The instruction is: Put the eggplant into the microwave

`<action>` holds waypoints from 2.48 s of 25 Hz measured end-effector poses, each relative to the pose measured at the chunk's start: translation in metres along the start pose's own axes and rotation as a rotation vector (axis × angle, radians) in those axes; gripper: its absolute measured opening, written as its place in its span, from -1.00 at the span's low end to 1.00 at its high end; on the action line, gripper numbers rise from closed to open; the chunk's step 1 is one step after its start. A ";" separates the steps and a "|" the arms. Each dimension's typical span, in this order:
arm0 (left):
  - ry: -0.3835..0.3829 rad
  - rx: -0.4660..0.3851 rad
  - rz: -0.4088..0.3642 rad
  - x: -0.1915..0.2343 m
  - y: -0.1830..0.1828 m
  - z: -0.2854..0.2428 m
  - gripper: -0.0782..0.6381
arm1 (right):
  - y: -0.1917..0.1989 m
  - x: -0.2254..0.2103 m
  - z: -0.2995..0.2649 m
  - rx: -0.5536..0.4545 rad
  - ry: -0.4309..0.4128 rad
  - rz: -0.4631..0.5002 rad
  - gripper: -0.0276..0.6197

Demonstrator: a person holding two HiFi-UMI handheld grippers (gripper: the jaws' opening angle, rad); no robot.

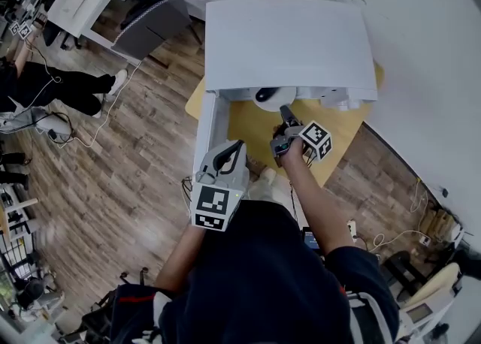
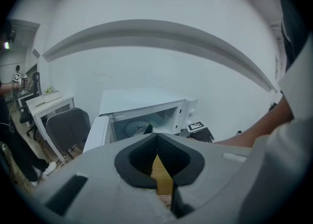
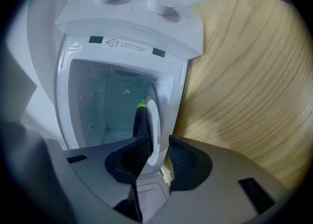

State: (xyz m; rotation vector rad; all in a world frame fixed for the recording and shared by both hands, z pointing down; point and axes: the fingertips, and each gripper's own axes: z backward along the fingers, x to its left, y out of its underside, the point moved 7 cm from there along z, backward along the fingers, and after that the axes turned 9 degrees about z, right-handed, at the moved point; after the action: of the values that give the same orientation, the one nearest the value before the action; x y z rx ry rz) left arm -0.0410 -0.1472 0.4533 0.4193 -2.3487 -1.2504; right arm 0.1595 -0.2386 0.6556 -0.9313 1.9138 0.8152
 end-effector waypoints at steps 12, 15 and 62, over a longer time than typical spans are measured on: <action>0.016 -0.011 -0.007 -0.001 -0.007 -0.007 -0.74 | 0.000 -0.009 0.002 0.033 0.025 0.018 -0.73; 0.013 -0.005 -0.012 -0.001 -0.005 -0.008 -0.74 | 0.002 -0.006 -0.002 0.038 0.019 0.017 -0.73; 0.112 0.048 -0.037 -0.020 0.010 -0.015 -0.74 | -0.010 0.008 -0.019 0.063 0.007 0.081 -0.69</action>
State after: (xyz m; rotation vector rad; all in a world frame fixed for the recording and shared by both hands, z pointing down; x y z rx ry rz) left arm -0.0170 -0.1432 0.4642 0.5361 -2.2903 -1.1576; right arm 0.1571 -0.2608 0.6549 -0.8242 1.9829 0.7949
